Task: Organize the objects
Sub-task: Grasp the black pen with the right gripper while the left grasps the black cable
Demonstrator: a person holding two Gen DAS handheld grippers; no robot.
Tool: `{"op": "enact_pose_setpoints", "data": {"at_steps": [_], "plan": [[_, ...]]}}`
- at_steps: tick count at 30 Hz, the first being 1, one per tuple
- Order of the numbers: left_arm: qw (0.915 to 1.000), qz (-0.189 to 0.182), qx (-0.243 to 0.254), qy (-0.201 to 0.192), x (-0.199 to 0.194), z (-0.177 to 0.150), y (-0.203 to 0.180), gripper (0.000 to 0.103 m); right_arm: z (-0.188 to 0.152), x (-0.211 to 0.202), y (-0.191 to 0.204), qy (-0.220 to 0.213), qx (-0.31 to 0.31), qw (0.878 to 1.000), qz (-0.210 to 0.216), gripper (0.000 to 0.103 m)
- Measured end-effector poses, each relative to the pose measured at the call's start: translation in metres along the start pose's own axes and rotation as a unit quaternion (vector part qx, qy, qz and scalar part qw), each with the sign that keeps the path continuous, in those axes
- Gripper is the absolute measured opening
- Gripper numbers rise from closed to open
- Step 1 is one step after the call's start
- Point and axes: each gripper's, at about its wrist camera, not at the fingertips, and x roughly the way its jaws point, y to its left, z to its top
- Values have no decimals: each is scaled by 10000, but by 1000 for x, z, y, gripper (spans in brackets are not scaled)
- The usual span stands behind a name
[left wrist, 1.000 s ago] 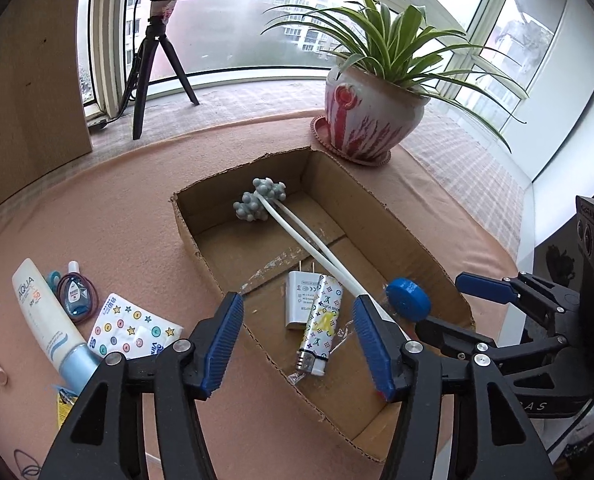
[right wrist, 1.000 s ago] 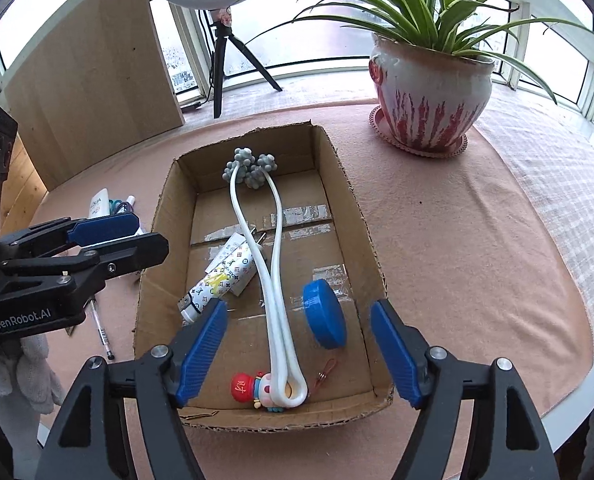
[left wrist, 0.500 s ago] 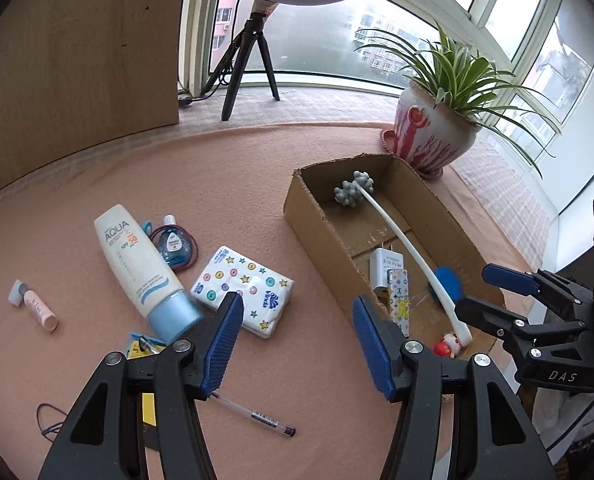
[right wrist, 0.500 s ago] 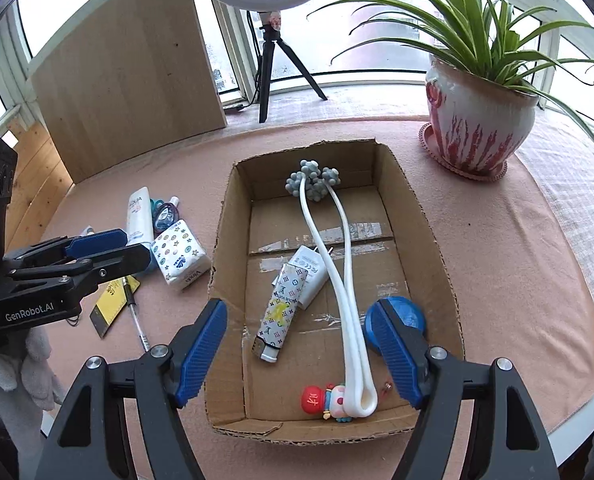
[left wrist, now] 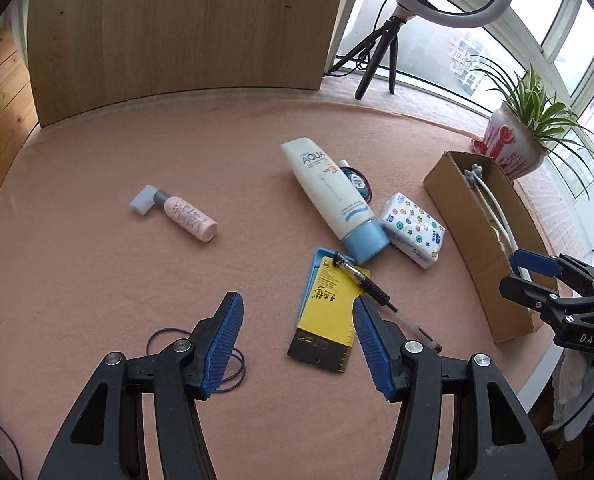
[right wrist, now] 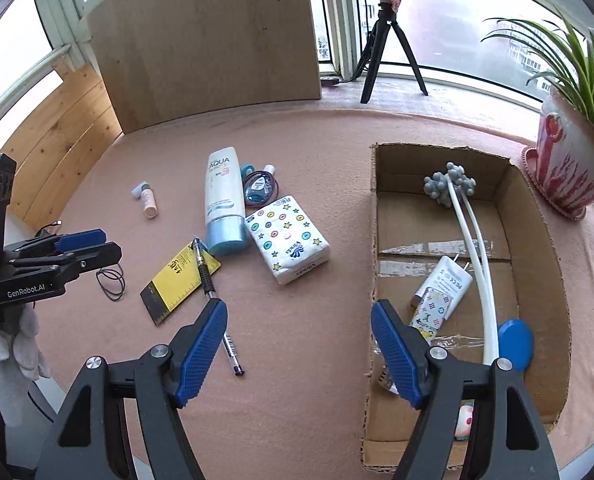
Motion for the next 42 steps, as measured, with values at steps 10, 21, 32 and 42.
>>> {"op": "enact_pose_setpoints", "data": {"at_steps": [10, 21, 32, 42], "plan": [[9965, 331, 533, 551, 17, -30, 41, 61, 0, 51, 48, 551, -494, 9972, 64, 70], [9937, 223, 810, 745, 30, -34, 54, 55, 1, 89, 69, 976, -666, 9930, 1, 50], [9938, 176, 795, 752, 37, -33, 56, 30, 3, 104, 74, 1136, -726, 9908, -135, 40], [9959, 72, 575, 690, 36, -36, 56, 13, 5, 104, 78, 1098, -745, 9910, -167, 17]]}}
